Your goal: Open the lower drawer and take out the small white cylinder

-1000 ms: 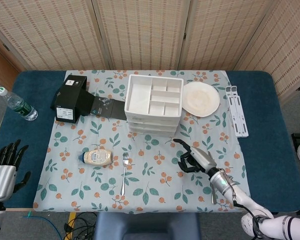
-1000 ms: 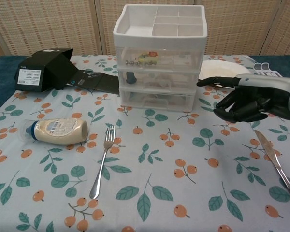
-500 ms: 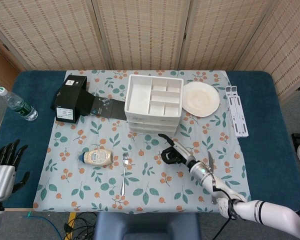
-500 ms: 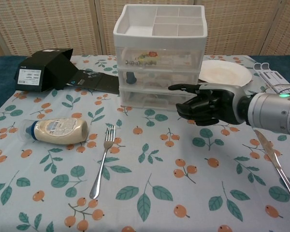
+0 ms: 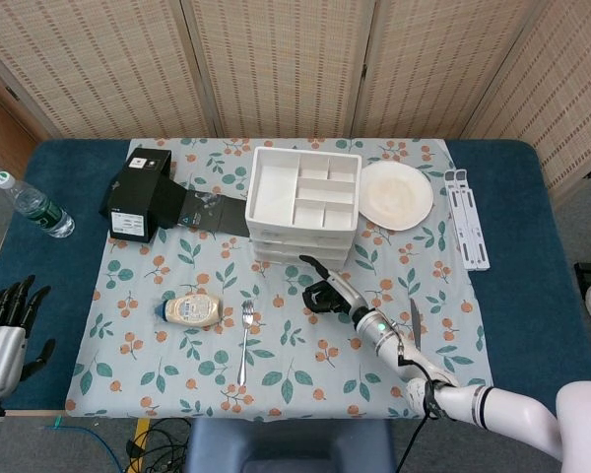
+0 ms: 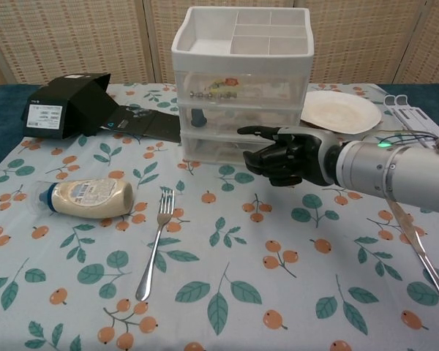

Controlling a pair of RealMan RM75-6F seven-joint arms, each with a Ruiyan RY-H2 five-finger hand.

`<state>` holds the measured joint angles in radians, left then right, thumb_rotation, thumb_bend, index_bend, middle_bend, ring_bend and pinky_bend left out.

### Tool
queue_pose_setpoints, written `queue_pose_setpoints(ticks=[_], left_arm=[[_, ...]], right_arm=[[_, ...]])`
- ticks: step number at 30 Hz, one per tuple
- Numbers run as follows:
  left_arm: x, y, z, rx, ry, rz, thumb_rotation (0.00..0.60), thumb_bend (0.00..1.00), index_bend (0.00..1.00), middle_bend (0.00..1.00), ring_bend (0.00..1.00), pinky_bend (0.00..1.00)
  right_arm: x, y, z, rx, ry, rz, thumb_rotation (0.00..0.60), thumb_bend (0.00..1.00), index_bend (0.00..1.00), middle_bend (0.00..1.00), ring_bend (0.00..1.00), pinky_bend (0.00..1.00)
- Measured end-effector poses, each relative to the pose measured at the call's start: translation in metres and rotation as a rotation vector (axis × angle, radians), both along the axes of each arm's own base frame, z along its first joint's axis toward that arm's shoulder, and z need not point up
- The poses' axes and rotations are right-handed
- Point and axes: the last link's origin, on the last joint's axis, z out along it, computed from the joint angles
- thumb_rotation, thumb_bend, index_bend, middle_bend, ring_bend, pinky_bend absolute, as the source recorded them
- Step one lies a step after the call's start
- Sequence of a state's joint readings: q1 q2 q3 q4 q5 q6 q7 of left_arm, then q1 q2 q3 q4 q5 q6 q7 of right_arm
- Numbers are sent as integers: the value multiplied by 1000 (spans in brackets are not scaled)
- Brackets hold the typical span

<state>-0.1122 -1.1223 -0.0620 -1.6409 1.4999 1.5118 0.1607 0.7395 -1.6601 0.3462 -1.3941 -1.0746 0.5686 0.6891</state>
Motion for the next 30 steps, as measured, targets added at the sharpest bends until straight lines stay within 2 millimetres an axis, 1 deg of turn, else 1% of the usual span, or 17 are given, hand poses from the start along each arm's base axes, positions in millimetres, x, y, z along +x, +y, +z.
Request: queue_pose_setpoints(ticks=[13,22,30], left_arm=[[0,2,-1,-5,1,1,600,329,111,17,17,85],[0,3,-2,-6,3,4,600,329,111,17,17,85],[-1,4,-3,-10,4,8,600,329,111,17,17,85]], right_arm=[[11,-14,-13,-2,17,4,600,575,0,764,979,1000],[19,-20,-22,-3,26,17,600,576,0,764,979,1000],[22,-23,-26,-6,36,27,600,578,0,765,979,1000]])
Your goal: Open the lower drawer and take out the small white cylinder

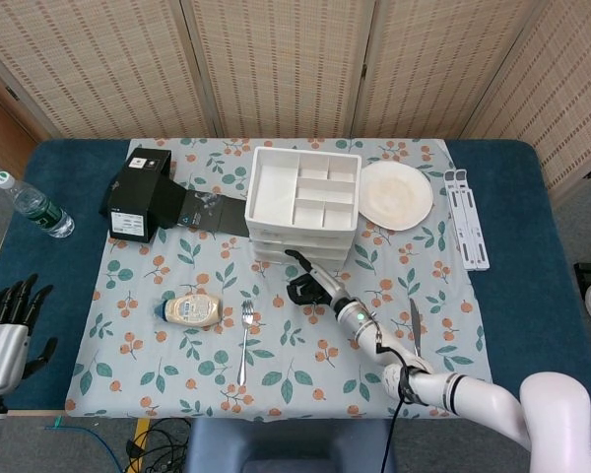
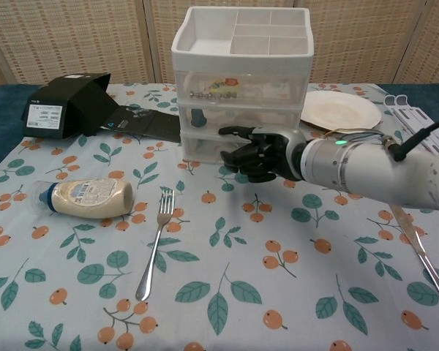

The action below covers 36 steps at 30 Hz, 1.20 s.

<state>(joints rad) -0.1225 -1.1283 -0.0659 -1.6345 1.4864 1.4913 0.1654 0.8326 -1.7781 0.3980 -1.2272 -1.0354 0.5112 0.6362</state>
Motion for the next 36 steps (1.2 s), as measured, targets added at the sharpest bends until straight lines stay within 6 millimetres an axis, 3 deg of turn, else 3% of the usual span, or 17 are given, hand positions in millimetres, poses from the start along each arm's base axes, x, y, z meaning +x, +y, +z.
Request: queue_pose_setpoints(ticks=[17,36], left_arm=[[1,1,-1,-2,2,-1,600,329,111,17,17,85],[2,0,-1,-1,4,2,600,329,111,17,17,85]], right_arm=[[1,-3,-3,1,8,16,600,601,0,764,979,1000],[-4,8,0,5,16,44,600,614,81,764,979,1000]])
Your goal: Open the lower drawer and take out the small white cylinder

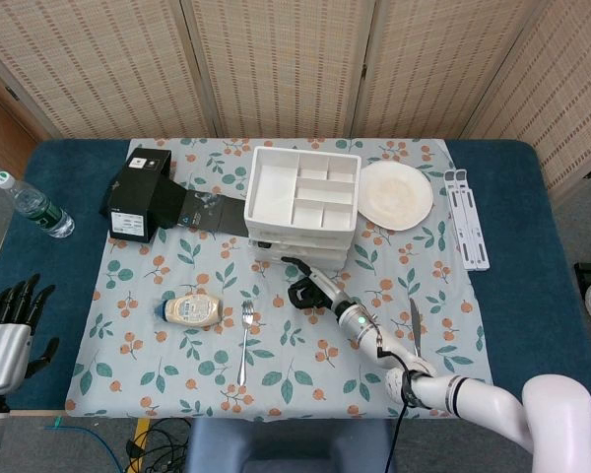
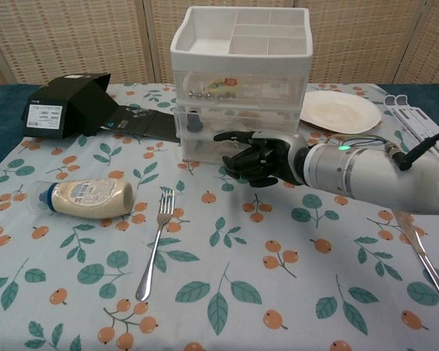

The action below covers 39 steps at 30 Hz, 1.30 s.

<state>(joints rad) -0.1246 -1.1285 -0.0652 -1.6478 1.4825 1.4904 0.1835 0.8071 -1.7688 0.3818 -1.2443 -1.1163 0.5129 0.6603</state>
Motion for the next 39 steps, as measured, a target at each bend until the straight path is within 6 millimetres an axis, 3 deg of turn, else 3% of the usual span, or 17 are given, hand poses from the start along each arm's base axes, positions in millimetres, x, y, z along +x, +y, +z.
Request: queue_pose_setpoints(ticks=[24,31,39], left_arm=[[1,1,-2,-7,-12,-7,600,329,111,17,17,85],[2,1,-2,-7,-13,-12,600,329,111,17,17,85],[6,3,-3,-11,-15,-27,600,330,111,17,17,85]], right_arm=[[-24,33,13,31,38,39,600,637,37,749,980,1000],[-26,51,45,-24,92,161,600,637,37,746,980,1000],[-29,52,80,-175,216,268,600,636,37,746,989,1000]])
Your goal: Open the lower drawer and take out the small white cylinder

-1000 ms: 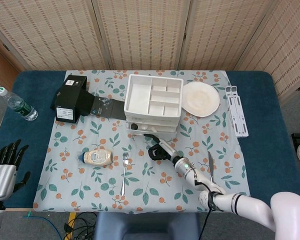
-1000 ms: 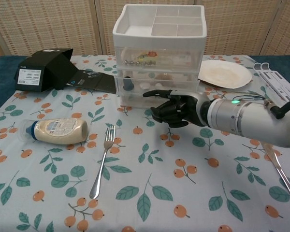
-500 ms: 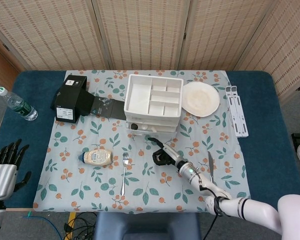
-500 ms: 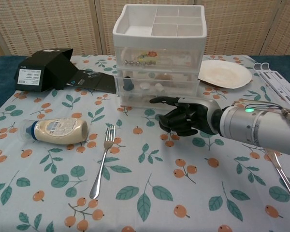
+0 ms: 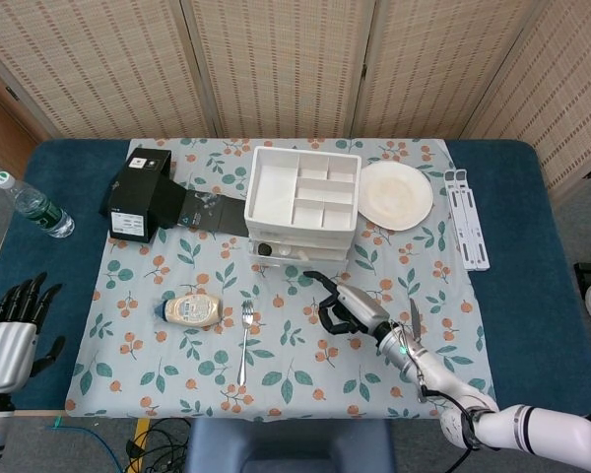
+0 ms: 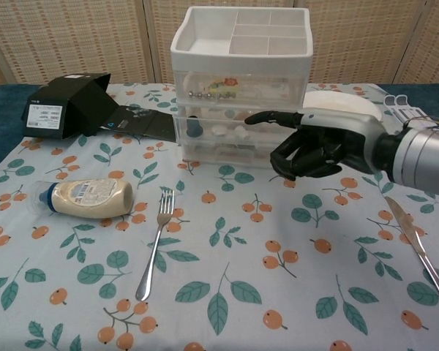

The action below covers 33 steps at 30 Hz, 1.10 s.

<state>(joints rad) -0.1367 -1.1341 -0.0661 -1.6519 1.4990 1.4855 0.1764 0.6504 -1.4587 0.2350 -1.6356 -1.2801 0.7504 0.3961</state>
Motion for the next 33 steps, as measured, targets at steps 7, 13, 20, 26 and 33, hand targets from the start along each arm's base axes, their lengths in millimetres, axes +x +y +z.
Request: queue_pose_setpoints(ticks=[7,13,20,26,33], left_arm=[[1,1,-2,-5,-1,-6,600,329,111,17,17,85],[0,1,-2,-8,2,0,600,329,112,17,17,85],[0,1,-2,-6,3,2,600,329,119,17,17,85],[0,1,-1,-3,2,2,600,329,120,17,17,85],[2,0,0,-1,1,-3,600,329,119,17,17,85]], right_arm=[[-5,-11,12,-39,66,-35,600,635,37,746,989,1000],[-7,-22,11,-41,116,-56,600,636,37,746,990,1000],[-5,-33,5,-25,165,-57,600,636,37,748,990,1000],[-4,-38,2,-21,191,-54,600,636,112,758,990,1000],[-3,-35,2,-11,197,-43,600,636,161,761,990,1000]])
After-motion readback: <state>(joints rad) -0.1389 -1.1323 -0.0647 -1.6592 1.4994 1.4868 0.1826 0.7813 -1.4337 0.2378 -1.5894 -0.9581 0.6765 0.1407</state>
